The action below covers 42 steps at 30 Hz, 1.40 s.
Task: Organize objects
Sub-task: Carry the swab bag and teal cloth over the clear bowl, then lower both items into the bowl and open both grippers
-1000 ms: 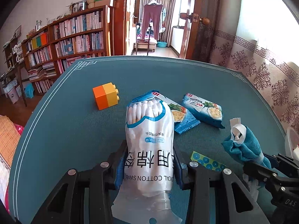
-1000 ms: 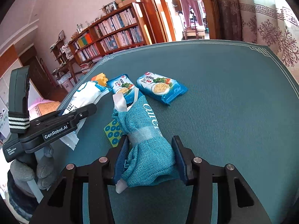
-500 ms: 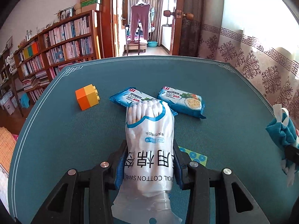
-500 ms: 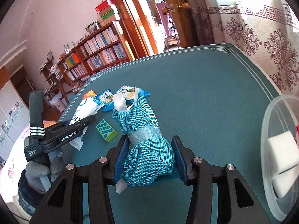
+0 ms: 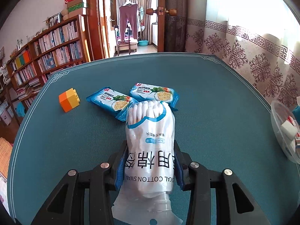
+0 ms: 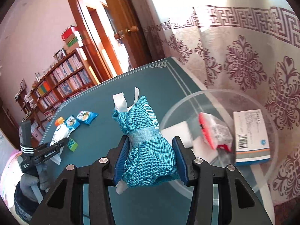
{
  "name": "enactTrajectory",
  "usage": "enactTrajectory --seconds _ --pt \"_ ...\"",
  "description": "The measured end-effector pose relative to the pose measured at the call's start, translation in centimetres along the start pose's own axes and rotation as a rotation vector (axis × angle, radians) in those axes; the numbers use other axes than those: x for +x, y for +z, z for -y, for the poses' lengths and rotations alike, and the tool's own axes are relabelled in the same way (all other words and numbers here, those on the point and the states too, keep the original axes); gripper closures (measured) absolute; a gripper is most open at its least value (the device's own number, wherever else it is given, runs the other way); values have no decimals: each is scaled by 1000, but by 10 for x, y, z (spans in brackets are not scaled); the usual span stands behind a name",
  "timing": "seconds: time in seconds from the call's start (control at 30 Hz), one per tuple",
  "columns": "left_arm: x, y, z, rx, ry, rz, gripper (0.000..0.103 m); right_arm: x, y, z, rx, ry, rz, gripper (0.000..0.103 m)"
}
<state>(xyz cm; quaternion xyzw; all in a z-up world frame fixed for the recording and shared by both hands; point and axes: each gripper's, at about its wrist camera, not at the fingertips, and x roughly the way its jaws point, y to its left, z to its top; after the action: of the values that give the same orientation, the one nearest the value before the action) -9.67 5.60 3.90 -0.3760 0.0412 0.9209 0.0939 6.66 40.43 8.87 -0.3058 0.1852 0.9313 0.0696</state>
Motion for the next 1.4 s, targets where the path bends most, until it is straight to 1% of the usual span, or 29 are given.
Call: enactTrajectory --seconds 0.13,0.27,0.33,0.43,0.6,0.7,0.8,0.9,0.97,1.17,1.3,1.4 --pt "-4 2 18 25 -18 5 58 -7 3 29 51 -68 26 55" --pt "-9 6 38 50 -39 15 58 -12 1 44 41 -161 64 54" --pt "-12 8 48 60 -58 24 58 -11 -2 50 32 -187 63 54" --pt "-13 11 69 92 -84 28 58 -7 -4 61 27 -204 47 54" --pt "-18 18 111 170 -118 39 58 2 -11 76 29 -199 9 54" --pt "-23 22 134 207 -140 54 58 7 -16 82 26 -188 -17 50" --pt "-25 27 157 241 -169 57 58 4 -20 82 -14 -198 -6 49" --pt "-23 30 183 270 -199 48 58 -1 -23 87 -19 -182 2 46" --pt "-21 31 199 287 -216 41 58 -6 -24 91 -7 -172 15 37" --pt "-11 33 246 325 -267 15 58 -21 -22 99 27 -149 70 37" --pt "-5 35 273 352 -297 8 58 -26 -21 101 48 -168 90 37" --pt "-1 37 289 364 -319 3 57 -31 -19 105 56 -194 122 37"
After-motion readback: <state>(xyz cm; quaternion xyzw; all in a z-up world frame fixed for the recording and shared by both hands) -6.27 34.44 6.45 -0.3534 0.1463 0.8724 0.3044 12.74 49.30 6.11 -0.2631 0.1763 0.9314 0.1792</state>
